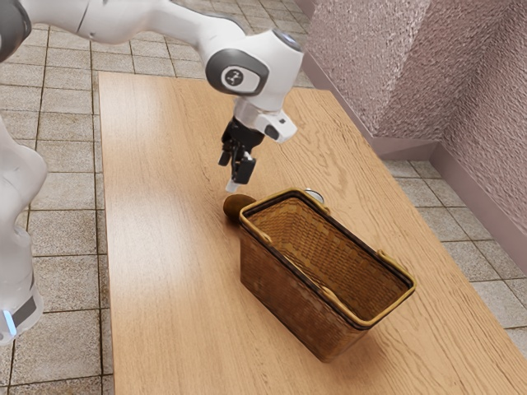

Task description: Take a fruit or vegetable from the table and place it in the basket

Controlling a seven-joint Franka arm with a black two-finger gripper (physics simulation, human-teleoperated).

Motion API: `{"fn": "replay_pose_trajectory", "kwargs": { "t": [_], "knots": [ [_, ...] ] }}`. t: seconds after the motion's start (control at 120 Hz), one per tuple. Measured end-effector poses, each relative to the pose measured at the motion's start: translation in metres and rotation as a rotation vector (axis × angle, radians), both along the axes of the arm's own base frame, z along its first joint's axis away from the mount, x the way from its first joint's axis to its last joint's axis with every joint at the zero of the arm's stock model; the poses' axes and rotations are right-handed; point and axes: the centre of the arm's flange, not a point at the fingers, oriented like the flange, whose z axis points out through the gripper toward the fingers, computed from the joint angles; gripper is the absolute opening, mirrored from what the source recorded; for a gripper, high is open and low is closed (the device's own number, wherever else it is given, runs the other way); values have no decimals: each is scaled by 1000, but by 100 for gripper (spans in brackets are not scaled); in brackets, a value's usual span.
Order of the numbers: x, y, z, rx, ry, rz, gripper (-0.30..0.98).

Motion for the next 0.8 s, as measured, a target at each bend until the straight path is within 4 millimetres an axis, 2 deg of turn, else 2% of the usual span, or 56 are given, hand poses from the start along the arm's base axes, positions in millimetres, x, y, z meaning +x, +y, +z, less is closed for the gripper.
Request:
{"fn": "replay_pose_trajectory", "kwargs": {
  "t": [0.208,0.358,0.517,0.8],
  "knots": [
    [1,-8,1,-3,-26,-11,69],
    [-3,-9,-11,-7,-23,-11,69],
    [14,-15,-17,11,-39,-10,69],
    [44,-24,-15,39,-75,-10,69]
  ]
}}
